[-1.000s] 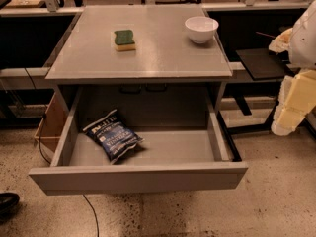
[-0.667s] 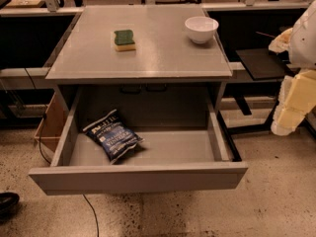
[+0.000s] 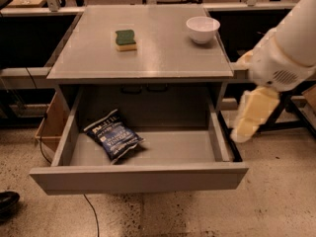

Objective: Pick blue chip bag from top drawer and place on counter

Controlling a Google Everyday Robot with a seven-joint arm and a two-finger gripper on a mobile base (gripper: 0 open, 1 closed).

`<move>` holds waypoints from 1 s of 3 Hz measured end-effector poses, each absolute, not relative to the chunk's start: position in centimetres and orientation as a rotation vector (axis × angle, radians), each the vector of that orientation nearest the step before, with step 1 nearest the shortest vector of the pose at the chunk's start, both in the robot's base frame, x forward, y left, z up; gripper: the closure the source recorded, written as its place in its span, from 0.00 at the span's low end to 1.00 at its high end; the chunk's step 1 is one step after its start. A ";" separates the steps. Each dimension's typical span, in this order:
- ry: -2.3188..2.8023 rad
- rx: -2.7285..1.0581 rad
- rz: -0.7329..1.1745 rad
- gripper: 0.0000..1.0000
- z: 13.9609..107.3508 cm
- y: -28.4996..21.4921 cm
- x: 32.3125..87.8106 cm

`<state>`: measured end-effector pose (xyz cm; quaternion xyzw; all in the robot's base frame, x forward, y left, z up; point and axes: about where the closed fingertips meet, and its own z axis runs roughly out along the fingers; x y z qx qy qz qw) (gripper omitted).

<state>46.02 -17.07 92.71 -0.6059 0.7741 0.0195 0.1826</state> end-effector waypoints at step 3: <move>2.155 -1.725 0.226 0.00 83.7 -9.9 48.1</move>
Offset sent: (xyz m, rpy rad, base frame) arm 0.0311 0.1175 -0.1404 0.1578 0.1114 0.0776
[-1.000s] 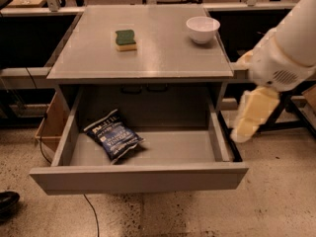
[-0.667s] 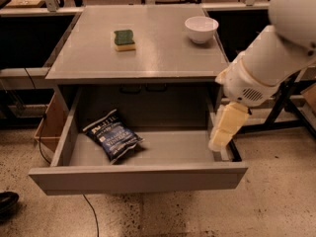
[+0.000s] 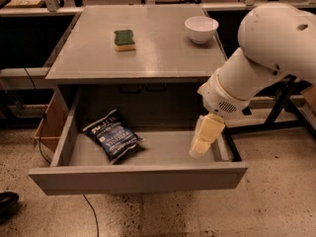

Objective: Pick blue chip bag from top drawer and place on counter

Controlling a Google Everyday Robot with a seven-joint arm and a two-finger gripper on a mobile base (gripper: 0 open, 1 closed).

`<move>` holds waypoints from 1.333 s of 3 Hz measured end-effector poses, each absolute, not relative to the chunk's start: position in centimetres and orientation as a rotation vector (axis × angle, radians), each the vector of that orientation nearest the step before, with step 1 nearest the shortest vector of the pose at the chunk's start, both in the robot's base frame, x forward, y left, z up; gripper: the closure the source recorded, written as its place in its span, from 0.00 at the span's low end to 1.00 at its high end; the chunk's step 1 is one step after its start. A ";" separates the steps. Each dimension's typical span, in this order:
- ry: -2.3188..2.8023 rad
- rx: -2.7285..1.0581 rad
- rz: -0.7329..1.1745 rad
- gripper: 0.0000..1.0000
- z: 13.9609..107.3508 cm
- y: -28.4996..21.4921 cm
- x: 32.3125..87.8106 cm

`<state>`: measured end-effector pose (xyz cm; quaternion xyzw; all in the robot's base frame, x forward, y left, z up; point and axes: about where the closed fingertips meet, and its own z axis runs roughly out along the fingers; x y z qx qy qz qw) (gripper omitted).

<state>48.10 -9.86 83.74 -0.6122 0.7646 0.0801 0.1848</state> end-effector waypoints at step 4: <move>2.195 -1.482 0.545 0.00 72.6 0.5 52.5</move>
Offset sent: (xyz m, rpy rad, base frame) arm 0.0288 0.0951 -0.1170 0.2532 0.1236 -0.0968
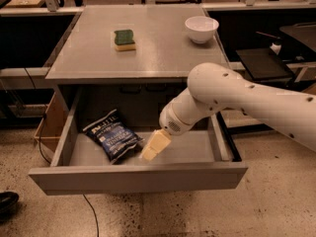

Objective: Pick blue chip bag from top drawer and place on counter

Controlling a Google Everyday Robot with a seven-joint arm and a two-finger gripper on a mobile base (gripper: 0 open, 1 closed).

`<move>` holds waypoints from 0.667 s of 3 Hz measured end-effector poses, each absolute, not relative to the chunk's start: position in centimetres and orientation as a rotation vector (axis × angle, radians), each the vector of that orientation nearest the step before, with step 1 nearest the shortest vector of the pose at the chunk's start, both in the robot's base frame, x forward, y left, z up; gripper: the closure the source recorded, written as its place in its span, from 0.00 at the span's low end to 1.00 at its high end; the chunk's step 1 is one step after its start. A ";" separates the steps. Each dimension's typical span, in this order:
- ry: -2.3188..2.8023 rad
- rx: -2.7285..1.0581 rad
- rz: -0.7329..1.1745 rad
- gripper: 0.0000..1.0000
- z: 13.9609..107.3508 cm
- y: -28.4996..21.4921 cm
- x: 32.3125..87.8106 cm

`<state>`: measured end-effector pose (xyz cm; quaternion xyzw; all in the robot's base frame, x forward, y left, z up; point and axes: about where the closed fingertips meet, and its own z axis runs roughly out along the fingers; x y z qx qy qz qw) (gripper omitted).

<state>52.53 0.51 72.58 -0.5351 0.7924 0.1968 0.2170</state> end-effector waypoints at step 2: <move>2.144 -1.395 0.603 0.00 68.5 7.4 57.8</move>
Offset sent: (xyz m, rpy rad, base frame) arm 0.0588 0.0715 -0.0369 0.1030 -0.0321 -0.0358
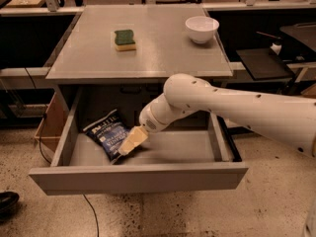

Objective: Pick blue chip bag from top drawer and place on counter

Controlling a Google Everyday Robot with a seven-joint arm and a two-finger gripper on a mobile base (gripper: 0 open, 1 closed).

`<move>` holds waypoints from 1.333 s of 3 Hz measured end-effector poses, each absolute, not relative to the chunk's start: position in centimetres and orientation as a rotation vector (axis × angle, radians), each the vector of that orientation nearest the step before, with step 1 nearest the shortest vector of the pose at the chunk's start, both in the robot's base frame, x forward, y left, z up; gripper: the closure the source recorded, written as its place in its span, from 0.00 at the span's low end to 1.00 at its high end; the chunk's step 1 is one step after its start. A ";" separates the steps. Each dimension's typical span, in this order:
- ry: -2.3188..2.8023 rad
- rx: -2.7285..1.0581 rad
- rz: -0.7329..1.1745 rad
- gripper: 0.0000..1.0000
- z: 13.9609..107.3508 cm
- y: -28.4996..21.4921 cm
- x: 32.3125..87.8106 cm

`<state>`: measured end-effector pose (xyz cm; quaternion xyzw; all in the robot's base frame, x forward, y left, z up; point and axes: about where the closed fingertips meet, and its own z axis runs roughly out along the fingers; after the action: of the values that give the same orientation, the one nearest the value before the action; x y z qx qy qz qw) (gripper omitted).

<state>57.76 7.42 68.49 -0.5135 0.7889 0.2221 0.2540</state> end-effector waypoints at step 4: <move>2.125 -1.316 0.710 0.00 66.2 11.7 57.3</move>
Offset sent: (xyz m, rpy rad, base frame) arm -0.0094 0.0127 0.0019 0.0605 0.0060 -0.0103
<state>57.32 11.71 66.23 -0.4880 0.7878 0.2633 0.2681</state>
